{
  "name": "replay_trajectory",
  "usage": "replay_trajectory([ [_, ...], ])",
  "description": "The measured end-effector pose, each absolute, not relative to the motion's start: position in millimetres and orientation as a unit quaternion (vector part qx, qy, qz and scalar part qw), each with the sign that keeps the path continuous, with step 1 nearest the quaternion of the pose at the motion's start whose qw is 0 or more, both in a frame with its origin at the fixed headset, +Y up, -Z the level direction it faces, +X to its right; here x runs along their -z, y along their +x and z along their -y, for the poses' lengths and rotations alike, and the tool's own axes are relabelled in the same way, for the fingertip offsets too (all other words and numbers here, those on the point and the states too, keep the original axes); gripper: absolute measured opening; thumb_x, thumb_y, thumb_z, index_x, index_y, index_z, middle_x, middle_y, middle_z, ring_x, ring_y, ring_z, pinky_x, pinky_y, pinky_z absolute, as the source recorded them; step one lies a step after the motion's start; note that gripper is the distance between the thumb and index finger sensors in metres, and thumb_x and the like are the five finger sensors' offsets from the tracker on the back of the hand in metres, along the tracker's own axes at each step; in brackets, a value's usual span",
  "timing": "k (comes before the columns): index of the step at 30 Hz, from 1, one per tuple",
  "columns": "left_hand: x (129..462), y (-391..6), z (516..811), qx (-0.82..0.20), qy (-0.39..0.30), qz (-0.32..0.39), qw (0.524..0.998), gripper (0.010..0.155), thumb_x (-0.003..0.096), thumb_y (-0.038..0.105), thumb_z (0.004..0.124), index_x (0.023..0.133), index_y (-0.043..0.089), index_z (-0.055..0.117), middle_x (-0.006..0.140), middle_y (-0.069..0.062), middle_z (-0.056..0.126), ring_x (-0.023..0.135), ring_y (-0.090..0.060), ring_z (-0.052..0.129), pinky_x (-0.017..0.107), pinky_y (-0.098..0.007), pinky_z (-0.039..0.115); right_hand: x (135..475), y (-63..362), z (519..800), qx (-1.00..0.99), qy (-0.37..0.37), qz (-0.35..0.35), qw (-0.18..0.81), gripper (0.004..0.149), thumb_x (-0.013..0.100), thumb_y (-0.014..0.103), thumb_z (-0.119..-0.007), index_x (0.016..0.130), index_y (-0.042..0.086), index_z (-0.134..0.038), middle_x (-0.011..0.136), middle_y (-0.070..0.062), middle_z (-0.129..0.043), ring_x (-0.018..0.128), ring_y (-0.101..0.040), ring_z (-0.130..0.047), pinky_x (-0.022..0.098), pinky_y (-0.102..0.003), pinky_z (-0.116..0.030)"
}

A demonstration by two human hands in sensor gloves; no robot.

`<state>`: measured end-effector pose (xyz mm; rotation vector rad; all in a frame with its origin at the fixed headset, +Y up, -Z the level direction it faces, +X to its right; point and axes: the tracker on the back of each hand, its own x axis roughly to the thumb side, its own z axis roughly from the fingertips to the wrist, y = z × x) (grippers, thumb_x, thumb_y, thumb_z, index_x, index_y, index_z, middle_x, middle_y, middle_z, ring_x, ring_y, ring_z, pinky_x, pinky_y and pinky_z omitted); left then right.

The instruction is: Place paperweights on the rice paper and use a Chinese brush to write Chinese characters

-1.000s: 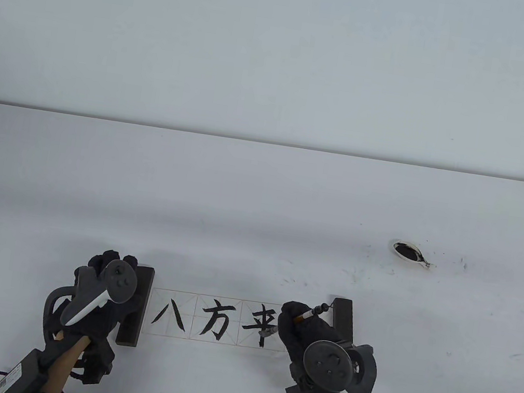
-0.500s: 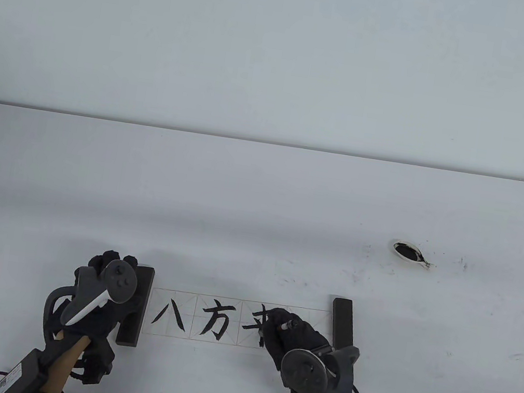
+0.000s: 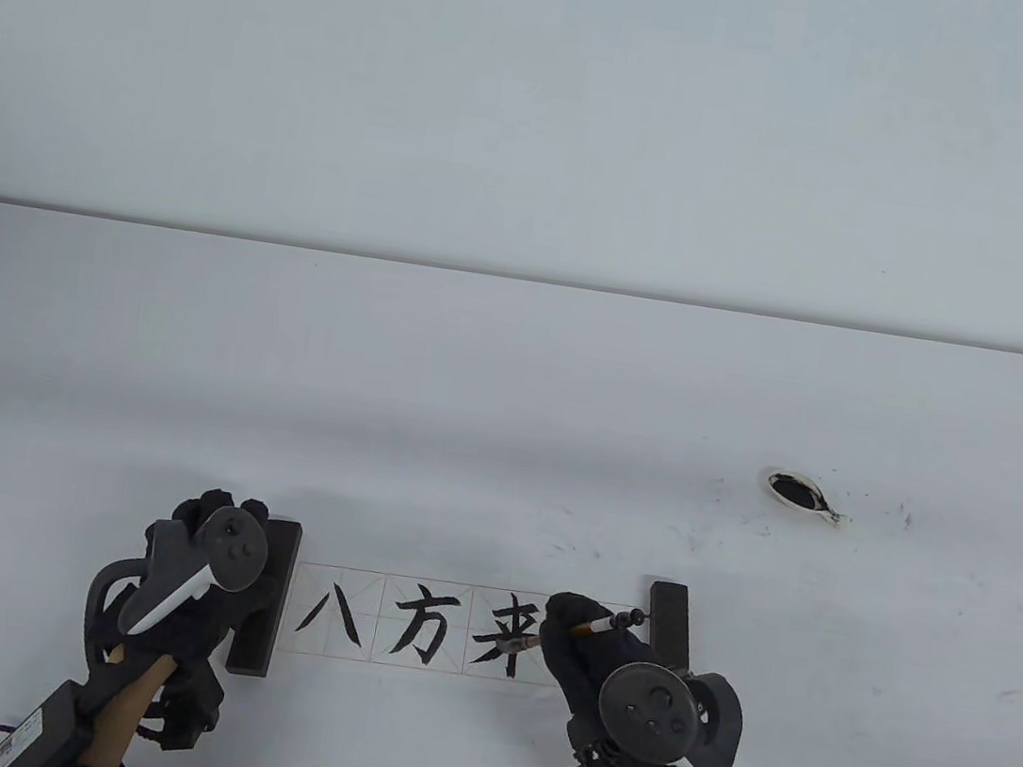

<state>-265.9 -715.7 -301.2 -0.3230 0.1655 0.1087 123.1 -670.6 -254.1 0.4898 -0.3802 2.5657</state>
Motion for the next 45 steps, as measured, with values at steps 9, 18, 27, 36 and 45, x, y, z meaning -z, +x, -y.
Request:
replay_trajectory([
  [9, 301, -266, 716, -0.053, -0.159, -0.081, 0.982, 0.084, 0.0481, 0.052, 0.064, 0.115, 0.038, 0.015, 0.125, -0.004, 0.011, 0.119, -0.036, 0.017, 0.086, -0.051, 0.015, 257, 120, 674, -0.951, 0.183, 0.11, 0.225, 0.044, 0.058, 0.036, -0.065, 0.088, 0.006, -0.075, 0.072, -0.016, -0.093, 0.053, -0.028, -0.098, 0.036, -0.035, -0.086],
  [18, 301, -266, 716, -0.054, -0.16, -0.083, 0.982, 0.084, 0.048, 0.052, 0.064, 0.115, 0.038, 0.016, 0.125, -0.004, 0.011, 0.119, -0.035, 0.017, 0.086, -0.051, 0.016, 256, 127, 665, -0.963, 0.163, 0.069, 0.202, 0.043, 0.058, 0.035, -0.066, 0.088, 0.004, -0.076, 0.071, -0.018, -0.093, 0.052, -0.029, -0.098, 0.035, -0.036, -0.085],
  [27, 301, -267, 716, -0.054, -0.159, -0.084, 0.982, 0.084, 0.0481, 0.052, 0.064, 0.115, 0.038, 0.016, 0.125, -0.004, 0.011, 0.119, -0.036, 0.017, 0.086, -0.051, 0.016, 246, 148, 637, -0.968, 0.127, 0.055, 0.208, 0.044, 0.059, 0.033, -0.067, 0.088, 0.002, -0.076, 0.071, -0.02, -0.093, 0.051, -0.031, -0.097, 0.034, -0.037, -0.085],
  [36, 302, -268, 716, -0.057, -0.161, -0.09, 0.981, 0.084, 0.0482, 0.052, 0.064, 0.115, 0.038, 0.015, 0.125, -0.004, 0.01, 0.119, -0.036, 0.016, 0.086, -0.051, 0.015, 248, 177, 628, -0.963, 0.149, 0.148, 0.17, 0.044, 0.056, 0.035, -0.071, 0.087, 0.004, -0.078, 0.069, -0.016, -0.095, 0.05, -0.026, -0.1, 0.033, -0.033, -0.087],
  [45, 302, -269, 716, -0.057, -0.163, -0.091, 0.981, 0.084, 0.0483, 0.052, 0.064, 0.115, 0.038, 0.015, 0.125, -0.004, 0.01, 0.119, -0.035, 0.016, 0.086, -0.051, 0.015, 253, 184, 670, -0.934, 0.137, 0.261, 0.204, 0.041, 0.053, 0.039, -0.073, 0.078, 0.01, -0.084, 0.059, -0.01, -0.1, 0.04, -0.02, -0.102, 0.026, -0.028, -0.089],
])
